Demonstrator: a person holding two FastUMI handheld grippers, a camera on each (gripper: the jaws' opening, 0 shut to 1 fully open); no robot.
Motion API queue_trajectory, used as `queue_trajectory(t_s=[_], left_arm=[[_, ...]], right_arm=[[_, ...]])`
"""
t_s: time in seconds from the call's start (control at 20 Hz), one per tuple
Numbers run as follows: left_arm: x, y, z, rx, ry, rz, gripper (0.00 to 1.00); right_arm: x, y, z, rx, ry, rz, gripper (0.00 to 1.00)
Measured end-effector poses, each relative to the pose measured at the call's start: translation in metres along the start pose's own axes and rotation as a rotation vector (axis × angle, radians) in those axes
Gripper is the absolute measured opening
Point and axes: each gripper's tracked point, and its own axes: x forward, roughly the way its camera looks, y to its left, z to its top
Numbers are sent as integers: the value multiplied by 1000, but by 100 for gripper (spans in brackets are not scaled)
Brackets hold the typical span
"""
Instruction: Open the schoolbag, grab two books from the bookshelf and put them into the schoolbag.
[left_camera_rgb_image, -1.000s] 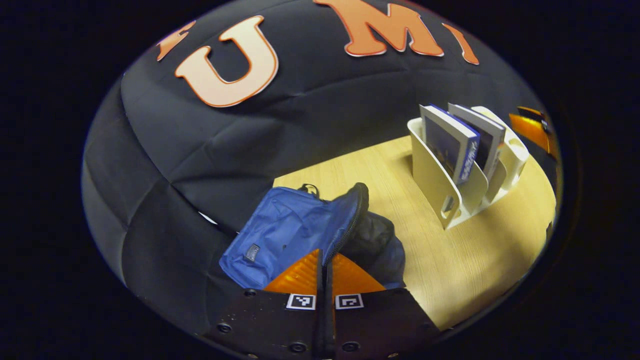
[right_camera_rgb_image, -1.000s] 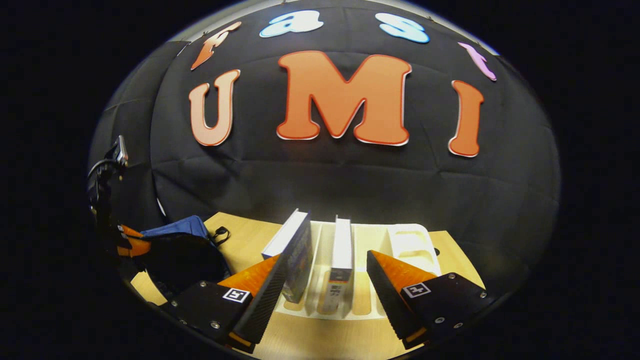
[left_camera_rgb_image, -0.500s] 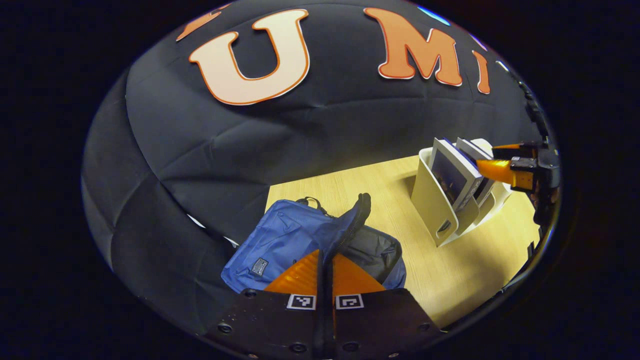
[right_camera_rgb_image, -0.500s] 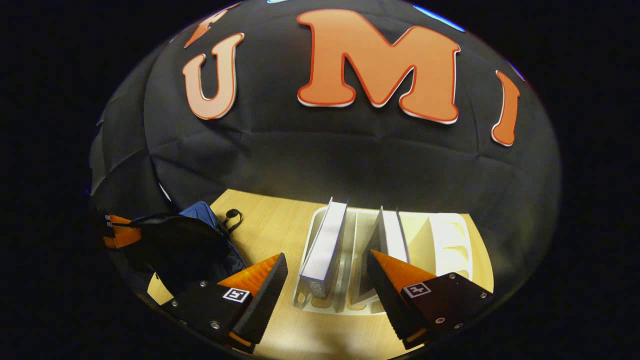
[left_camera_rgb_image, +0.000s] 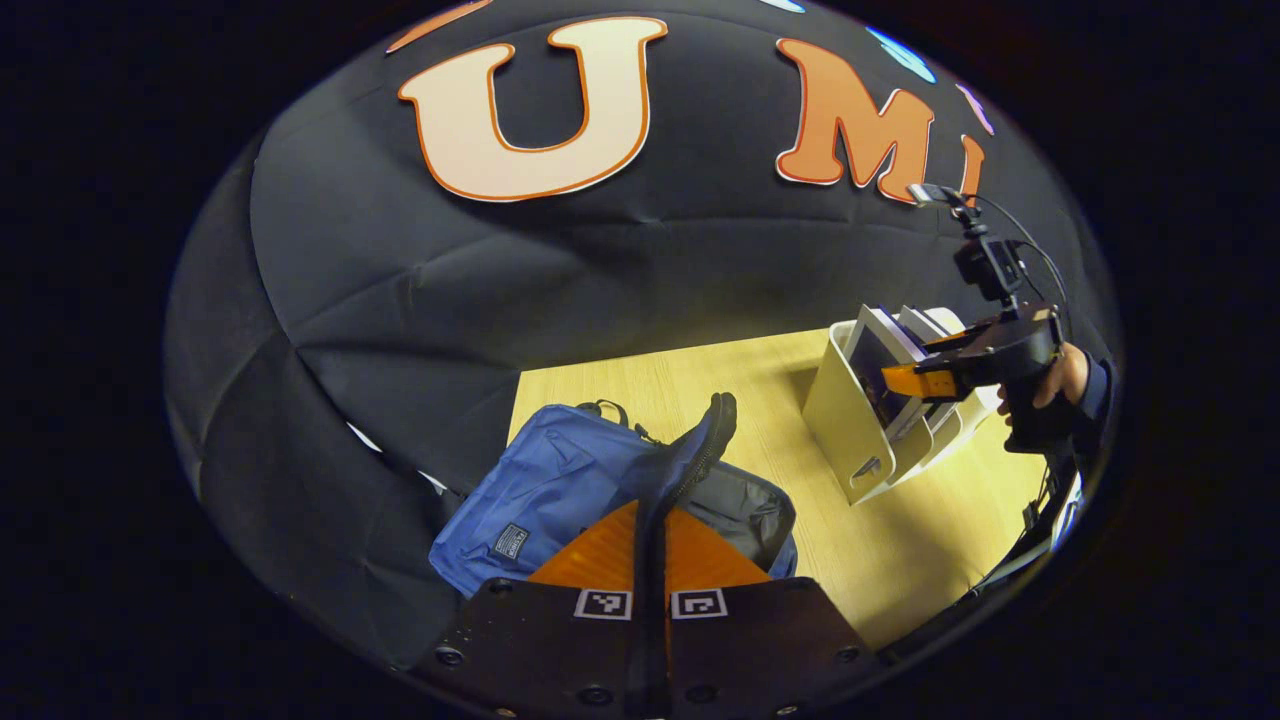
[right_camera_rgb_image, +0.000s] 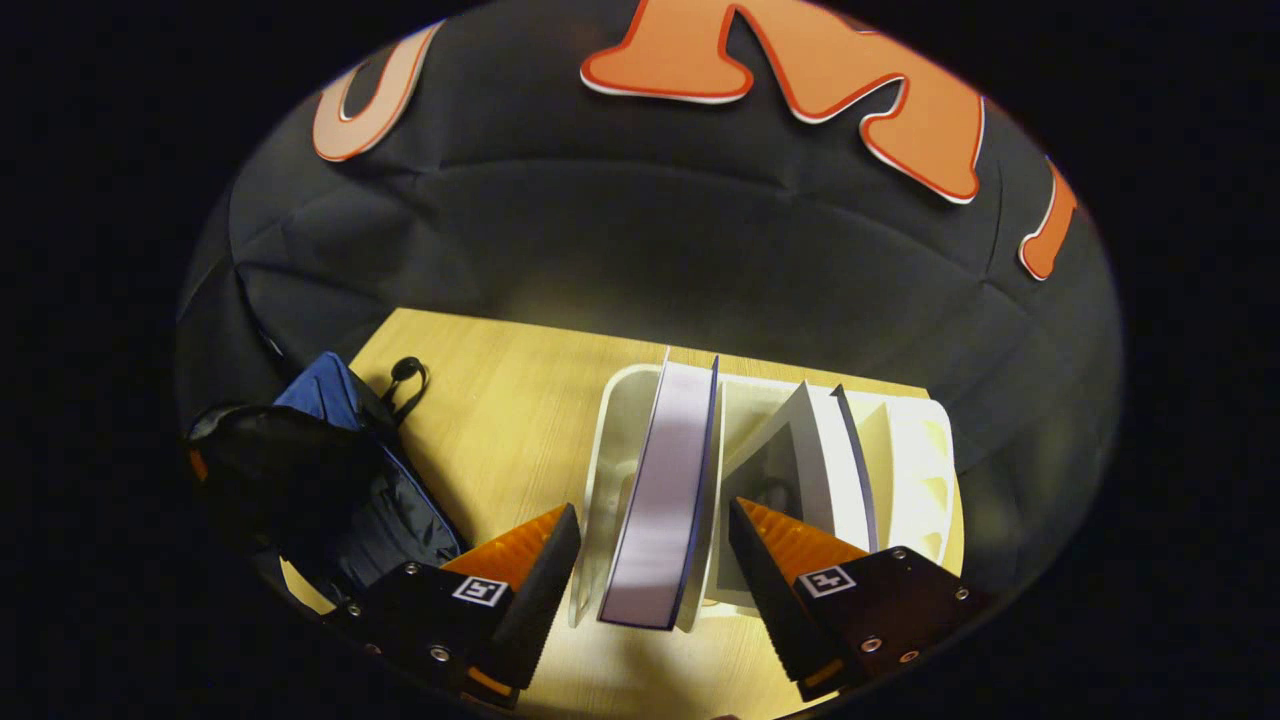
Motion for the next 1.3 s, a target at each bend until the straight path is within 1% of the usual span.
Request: queue_trajectory(t_s=[0.05,0.1,0.25,0.3,0.35,0.4,0.45,0.5,0.65,0.7,0.75,0.85,1.0,1.15,1.3], left_arm=[[0,-2,2,1,-1,-4,0],[0,-2,1,0,-1,-10,0],[2,-2,2,-2,4,-20,0],[2,-1,2,0,4,-18,0],[2,0,3,2,4,-16,0],[2,-1,2,5,3,-16,0],[2,-1,3,3,4,-17,0],[2,-2,1,1,7,-22,0],[2,-1,2,-7,7,-21,0],[2,-1,1,-5,7,-20,0],[3,-1,1,-8,8,-20,0],[2,-1,-1,-7,12,-24,0],[3,-3,-2,-16,14,-32,0],[2,-4,-1,-9,15,-35,0],[2,-4,-2,-8,18,-37,0]], right_arm=[[5,0,3,-2,27,-6,87],[10,2,5,-1,51,-1,82],[23,-3,7,-9,117,-26,74],[28,-6,3,-19,141,-37,69],[32,-7,-2,-23,168,-40,56],[36,-5,-10,-28,202,-41,60],[40,-2,-15,-21,228,-30,48],[44,-1,-20,-13,244,-25,52],[48,0,-21,-1,258,-24,49],[46,0,-22,8,266,-20,39],[47,2,-22,22,276,-6,44],[43,3,-26,57,300,35,43],[33,-4,-30,110,291,64,40],[8,-7,-22,171,266,129,40],[-29,-12,-10,194,206,189,40]])
